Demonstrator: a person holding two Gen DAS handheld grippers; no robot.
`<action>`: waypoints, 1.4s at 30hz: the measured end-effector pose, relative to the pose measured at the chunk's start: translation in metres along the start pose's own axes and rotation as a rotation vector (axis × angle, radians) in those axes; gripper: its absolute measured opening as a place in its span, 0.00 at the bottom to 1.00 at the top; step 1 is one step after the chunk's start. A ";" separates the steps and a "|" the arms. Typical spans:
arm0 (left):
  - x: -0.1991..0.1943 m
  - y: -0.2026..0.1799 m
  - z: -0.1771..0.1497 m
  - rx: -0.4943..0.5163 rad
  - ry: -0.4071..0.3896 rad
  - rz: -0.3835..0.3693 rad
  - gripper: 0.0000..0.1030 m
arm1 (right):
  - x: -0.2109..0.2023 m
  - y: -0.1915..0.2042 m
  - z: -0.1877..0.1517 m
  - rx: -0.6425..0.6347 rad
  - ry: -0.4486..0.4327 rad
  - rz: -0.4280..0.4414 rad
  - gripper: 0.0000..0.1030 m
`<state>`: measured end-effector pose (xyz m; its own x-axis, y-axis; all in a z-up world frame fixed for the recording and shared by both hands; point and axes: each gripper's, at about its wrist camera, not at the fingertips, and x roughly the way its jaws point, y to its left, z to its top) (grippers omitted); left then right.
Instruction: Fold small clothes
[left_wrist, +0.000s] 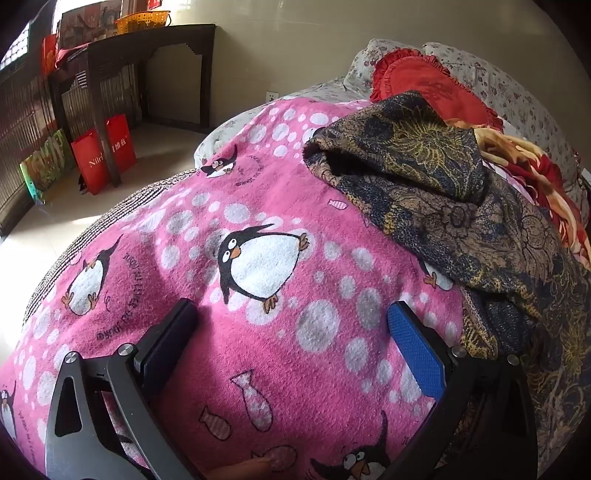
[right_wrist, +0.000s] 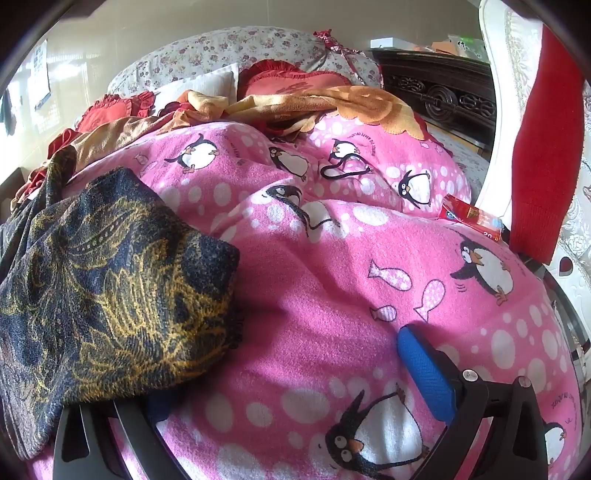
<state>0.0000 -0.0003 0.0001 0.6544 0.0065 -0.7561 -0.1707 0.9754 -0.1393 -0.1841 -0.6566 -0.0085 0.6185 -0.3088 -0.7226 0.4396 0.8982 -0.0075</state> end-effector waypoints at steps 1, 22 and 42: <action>0.000 0.000 0.000 -0.001 0.000 -0.001 1.00 | 0.000 0.000 0.000 0.002 -0.003 0.002 1.00; -0.008 -0.014 0.003 0.116 0.094 0.019 1.00 | -0.086 -0.002 -0.022 0.189 0.195 0.048 1.00; -0.175 -0.083 -0.004 0.395 -0.007 -0.223 1.00 | -0.308 0.092 0.035 -0.174 0.040 0.017 1.00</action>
<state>-0.1033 -0.0837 0.1411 0.6486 -0.2134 -0.7306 0.2685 0.9623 -0.0427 -0.3112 -0.4901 0.2372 0.5967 -0.2838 -0.7506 0.3081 0.9447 -0.1123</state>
